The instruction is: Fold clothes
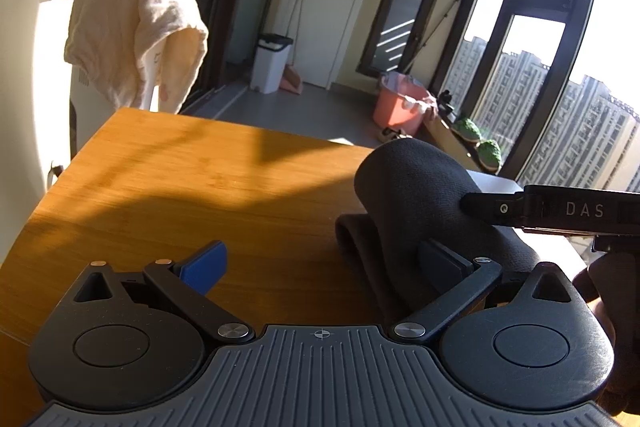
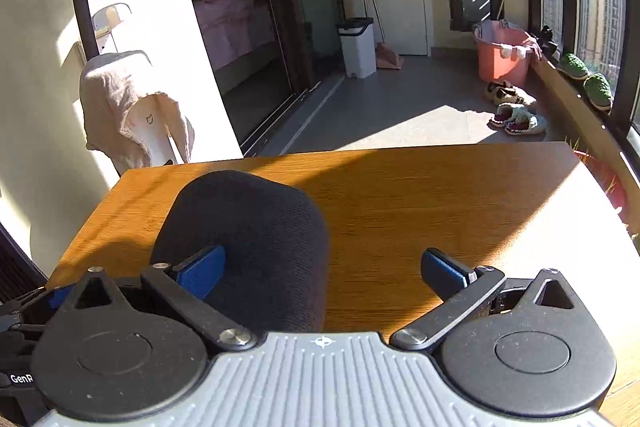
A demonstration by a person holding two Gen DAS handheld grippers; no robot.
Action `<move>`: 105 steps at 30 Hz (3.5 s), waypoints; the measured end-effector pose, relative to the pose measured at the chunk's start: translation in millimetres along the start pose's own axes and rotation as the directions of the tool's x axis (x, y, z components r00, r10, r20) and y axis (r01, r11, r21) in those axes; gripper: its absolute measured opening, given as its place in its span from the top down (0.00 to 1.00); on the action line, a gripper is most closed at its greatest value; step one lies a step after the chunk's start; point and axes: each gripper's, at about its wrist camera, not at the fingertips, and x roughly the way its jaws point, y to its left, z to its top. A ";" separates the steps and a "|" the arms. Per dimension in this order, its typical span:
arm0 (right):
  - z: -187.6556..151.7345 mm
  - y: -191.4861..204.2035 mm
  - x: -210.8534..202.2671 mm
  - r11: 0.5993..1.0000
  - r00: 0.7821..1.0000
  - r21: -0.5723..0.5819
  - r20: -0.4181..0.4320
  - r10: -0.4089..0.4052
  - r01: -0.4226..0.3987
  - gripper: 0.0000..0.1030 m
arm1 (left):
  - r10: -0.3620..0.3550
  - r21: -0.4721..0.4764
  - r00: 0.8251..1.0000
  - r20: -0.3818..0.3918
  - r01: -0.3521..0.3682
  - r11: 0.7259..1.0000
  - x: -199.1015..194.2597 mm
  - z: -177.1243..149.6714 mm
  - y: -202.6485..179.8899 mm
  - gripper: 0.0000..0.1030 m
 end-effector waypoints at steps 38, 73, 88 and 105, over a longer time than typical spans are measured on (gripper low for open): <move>-54.9 -28.5 -25.6 0.996 0.999 0.086 0.031 0.019 -0.021 0.00 | 0.043 0.049 0.999 0.031 -0.045 0.998 13.9 10.1 -11.5 0.00; -68.6 -30.0 -38.2 0.990 0.995 0.121 0.060 -0.077 0.069 0.00 | 0.131 0.002 0.991 0.003 -0.131 0.991 10.8 4.2 -7.0 0.00; -94.2 -26.2 -66.8 0.988 0.989 0.046 -0.010 -0.145 0.146 0.00 | 0.175 0.008 0.983 -0.059 -0.175 0.984 -54.7 -51.3 -40.2 0.00; -108.6 -20.1 -75.2 0.978 0.978 -0.055 -0.041 -0.204 0.201 0.00 | 0.305 0.148 0.946 -0.109 -0.288 0.946 -52.5 -67.8 -77.4 0.00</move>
